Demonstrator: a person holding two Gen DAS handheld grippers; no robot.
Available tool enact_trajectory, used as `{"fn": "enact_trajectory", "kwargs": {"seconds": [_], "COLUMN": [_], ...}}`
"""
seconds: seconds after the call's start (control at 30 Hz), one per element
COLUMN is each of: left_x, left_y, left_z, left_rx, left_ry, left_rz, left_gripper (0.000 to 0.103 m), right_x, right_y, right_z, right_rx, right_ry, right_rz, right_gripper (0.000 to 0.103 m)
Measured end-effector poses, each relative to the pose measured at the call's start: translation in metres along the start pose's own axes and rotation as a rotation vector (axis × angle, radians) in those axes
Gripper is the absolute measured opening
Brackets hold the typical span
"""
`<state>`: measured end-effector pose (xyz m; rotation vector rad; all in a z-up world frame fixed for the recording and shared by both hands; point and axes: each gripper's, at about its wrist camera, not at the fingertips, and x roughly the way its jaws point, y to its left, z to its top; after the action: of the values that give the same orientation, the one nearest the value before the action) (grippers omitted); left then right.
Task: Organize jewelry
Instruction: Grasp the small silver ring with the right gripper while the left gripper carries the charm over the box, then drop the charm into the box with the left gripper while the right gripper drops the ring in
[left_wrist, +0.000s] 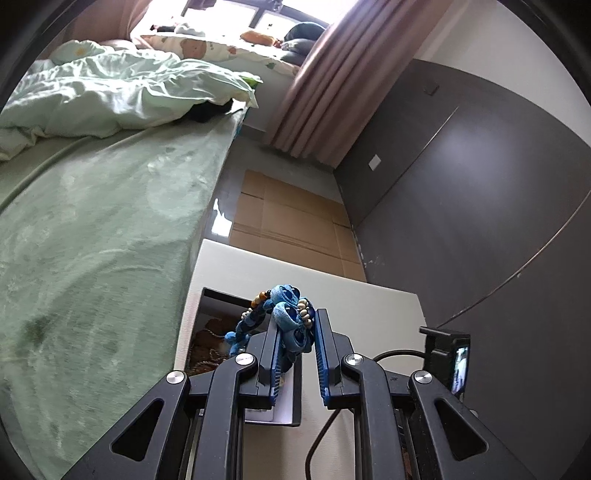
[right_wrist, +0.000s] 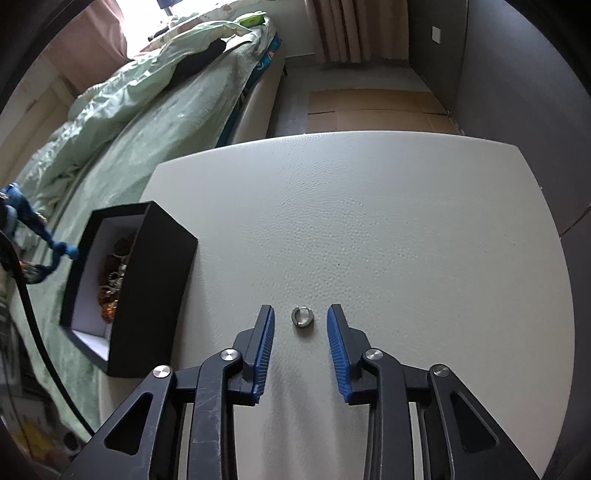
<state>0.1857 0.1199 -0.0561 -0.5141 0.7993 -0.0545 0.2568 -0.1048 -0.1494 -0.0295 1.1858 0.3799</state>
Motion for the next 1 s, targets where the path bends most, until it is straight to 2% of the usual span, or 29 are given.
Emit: {"fn": "enact_trajectory", "kwargs": {"seconds": [0.13,0.23,0.27,0.37,0.4,0.43,0.47,0.53,0.8,1.0], "left_x": [0.0,0.007,0.01,0.019,0.021,0.021,0.019,0.015,0.005,-0.003], "left_y": [0.006,0.007,0.007,0.009,0.012,0.014,0.017,0.019,0.035,0.045], "left_z": [0.001,0.0,0.0,-0.001,-0.001,-0.001,-0.001,-0.001,0.0,0.0], "left_rx": [-0.007,-0.004,-0.004,0.001,-0.009,-0.015,-0.024,-0.03,-0.067,-0.083], "left_ry": [0.002,0.03,0.041,0.09,0.103,0.104,0.098,0.078,0.069,0.055], "left_rz": [0.006,0.001,0.006,0.031,0.029,0.026,0.027,0.039,0.087,0.108], "left_gripper": [0.017,0.017,0.017,0.023,0.027,0.038,0.054,0.067,0.068,0.068], "right_x": [0.004,0.005,0.005,0.002,-0.002,-0.006,-0.012,-0.021,-0.058,-0.061], "right_y": [0.007,0.014,0.014,0.013,0.013,0.014,0.015,0.017,0.031,0.056], "right_z": [0.0,0.0,0.0,0.0,0.0,0.001,0.001,0.003,0.006,0.007], "right_rx": [-0.026,-0.063,-0.068,-0.054,-0.051,-0.049,-0.045,-0.033,-0.02,-0.049], "right_ry": [-0.001,-0.007,-0.007,-0.003,-0.013,-0.024,-0.04,-0.066,-0.166,-0.177], "right_rz": [-0.038,-0.097,-0.104,-0.072,-0.059,-0.052,-0.04,-0.012,0.144,0.248], "right_gripper": [0.024,0.015,0.015,0.014,0.014,0.014,0.014,0.014,0.014,0.014]}}
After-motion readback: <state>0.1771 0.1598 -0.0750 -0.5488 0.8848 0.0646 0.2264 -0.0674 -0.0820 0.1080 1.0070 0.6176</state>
